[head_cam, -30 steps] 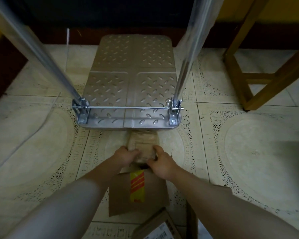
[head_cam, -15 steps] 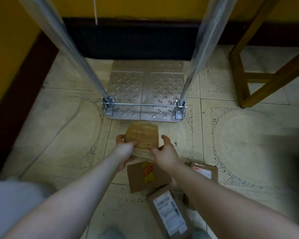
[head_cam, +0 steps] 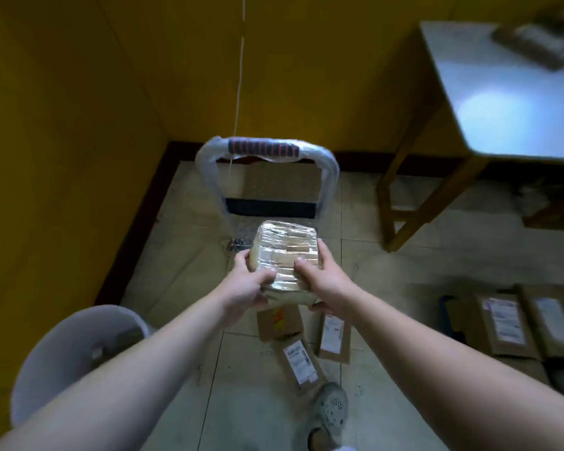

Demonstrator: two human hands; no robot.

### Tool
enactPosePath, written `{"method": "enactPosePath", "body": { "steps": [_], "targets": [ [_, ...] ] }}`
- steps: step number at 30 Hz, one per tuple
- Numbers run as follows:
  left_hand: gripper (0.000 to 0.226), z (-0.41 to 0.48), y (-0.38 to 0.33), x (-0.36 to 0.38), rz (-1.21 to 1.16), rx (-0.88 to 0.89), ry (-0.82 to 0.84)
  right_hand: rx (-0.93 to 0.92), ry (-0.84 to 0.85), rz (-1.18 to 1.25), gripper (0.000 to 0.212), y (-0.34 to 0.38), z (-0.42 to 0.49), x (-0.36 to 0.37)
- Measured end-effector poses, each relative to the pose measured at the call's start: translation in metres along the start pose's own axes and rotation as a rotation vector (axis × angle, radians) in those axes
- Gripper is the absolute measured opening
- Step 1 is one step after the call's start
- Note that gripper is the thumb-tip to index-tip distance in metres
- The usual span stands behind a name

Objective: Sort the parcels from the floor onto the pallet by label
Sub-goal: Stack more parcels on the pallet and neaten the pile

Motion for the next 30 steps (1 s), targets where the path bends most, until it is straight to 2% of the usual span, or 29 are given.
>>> {"method": "enactPosePath", "body": {
  "steps": [4,9,17,24,30],
  "targets": [
    [0.055,-0.081,-0.058,0.012,0.054,0.123,0.044,-0.193,-0.116,-0.019,0.068,0.059,-0.087,-0.022],
    [0.027,-0.183,-0.121,0.031,0.032,0.318,0.117,-0.422,-0.218,0.054,0.049,0.111,-0.19,-0.034],
    [0.03,-0.322,-0.186,0.086,0.07,0.517,0.27,-0.606,-0.362,0.061,0.069,0.164,-0.338,-0.075],
    [0.04,-0.409,-0.193,0.18,0.153,0.614,0.411,-0.644,-0.515,0.053,0.074,0.151,-0.444,-0.148],
    [0.035,-0.466,-0.154,0.31,0.19,0.629,0.517,-0.616,-0.664,0.031,0.076,0.08,-0.544,-0.245]
  ]
}}
Point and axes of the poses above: each hand's wrist, its own z-axis towards the middle knuckle, its own x-axis out of the palm, y = z × x, the point moved 10 cm from there along z, towards the middle knuckle, and after that the axes turned 7 degrees about -z, right-handed, at the moved point
